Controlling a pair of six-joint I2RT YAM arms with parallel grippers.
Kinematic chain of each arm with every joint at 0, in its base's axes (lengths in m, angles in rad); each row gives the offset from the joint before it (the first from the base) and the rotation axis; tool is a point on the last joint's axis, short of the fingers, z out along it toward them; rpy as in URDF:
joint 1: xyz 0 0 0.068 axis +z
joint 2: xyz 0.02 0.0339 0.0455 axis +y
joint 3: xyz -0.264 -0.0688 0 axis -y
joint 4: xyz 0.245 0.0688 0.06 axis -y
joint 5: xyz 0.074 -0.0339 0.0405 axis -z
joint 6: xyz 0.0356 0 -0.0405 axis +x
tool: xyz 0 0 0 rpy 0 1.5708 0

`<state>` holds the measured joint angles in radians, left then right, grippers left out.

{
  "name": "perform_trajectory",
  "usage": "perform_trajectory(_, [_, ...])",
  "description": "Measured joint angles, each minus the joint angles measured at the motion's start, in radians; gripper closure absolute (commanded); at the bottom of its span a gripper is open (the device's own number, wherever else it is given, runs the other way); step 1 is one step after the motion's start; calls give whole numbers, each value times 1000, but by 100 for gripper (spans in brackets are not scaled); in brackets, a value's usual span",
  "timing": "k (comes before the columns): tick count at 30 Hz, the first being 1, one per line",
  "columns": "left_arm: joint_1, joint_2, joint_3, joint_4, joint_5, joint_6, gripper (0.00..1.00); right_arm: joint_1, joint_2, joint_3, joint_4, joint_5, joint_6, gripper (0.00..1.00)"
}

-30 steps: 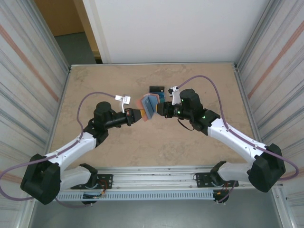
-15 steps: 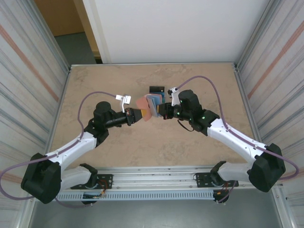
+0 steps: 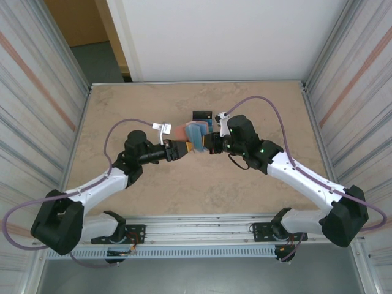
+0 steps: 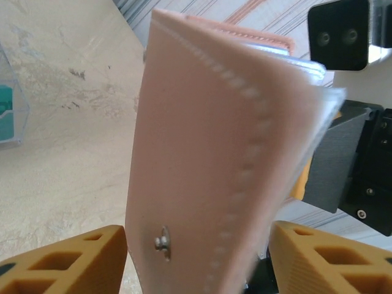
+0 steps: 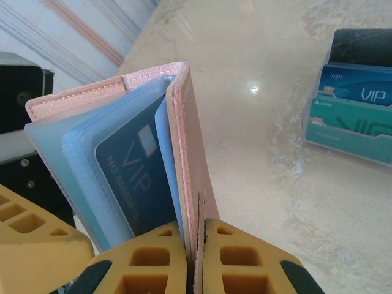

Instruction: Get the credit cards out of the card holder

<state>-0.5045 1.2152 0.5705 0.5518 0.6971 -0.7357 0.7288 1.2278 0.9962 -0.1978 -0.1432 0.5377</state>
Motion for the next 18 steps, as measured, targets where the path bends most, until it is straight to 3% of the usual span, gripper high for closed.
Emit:
perform_trajectory(5, [-1,7,3,11,10,-5,11,14,2,20,-41,44,-3,100])
perform_trajectory(18, [-2,22,11,23,9,-10,4,82,51,118,-166,198,-26,100])
